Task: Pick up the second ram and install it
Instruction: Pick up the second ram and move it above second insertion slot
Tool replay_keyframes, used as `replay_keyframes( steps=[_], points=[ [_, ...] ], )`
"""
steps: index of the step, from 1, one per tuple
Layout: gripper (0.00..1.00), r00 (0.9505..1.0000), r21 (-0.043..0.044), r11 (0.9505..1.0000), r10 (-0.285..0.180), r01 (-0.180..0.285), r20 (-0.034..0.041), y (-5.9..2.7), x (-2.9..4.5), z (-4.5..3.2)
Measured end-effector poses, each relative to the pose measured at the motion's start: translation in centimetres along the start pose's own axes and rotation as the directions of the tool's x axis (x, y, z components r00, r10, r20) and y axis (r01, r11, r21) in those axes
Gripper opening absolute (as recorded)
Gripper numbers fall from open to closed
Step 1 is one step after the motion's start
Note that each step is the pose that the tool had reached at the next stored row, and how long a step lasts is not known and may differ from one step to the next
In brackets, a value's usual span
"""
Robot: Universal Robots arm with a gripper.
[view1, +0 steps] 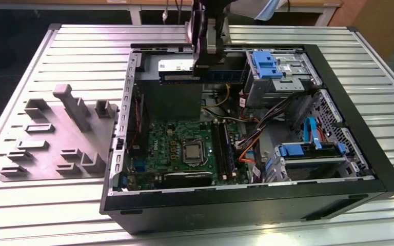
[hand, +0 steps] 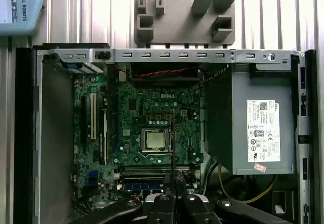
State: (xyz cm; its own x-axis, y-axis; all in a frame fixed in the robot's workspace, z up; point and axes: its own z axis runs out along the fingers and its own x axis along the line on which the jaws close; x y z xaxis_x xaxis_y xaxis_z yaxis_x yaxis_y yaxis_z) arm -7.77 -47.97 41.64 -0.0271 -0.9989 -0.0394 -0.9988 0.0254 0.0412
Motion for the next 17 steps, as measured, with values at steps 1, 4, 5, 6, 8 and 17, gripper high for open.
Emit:
replay_keyframes(
  steps=[1, 4, 5, 6, 8, 17],
  points=[
    [0.11, 1.0, -0.0001, 1.0, 0.0, 0.0, -0.0001, -0.01, 0.01, 0.17],
    [0.11, 1.0, -0.0001, 1.0, 0.0, 0.0, -0.0001, -0.03, 0.04, 0.72],
    [0.11, 1.0, -0.0001, 1.0, 0.0, 0.0, -0.0002, -0.04, 0.04, 0.89],
    [0.11, 1.0, -0.0001, 1.0, 0.0, 0.0, -0.0002, -0.05, 0.05, 1.07],
    [0.11, 1.0, 0.0, 1.0, 0.0, 0.0, -0.0001, -0.06, 0.06, 1.45],
    [0.11, 1.0, -0.0001, 1.0, 0.0, 0.0, -0.0002, -0.18, 0.15, 3.07]
  ],
)
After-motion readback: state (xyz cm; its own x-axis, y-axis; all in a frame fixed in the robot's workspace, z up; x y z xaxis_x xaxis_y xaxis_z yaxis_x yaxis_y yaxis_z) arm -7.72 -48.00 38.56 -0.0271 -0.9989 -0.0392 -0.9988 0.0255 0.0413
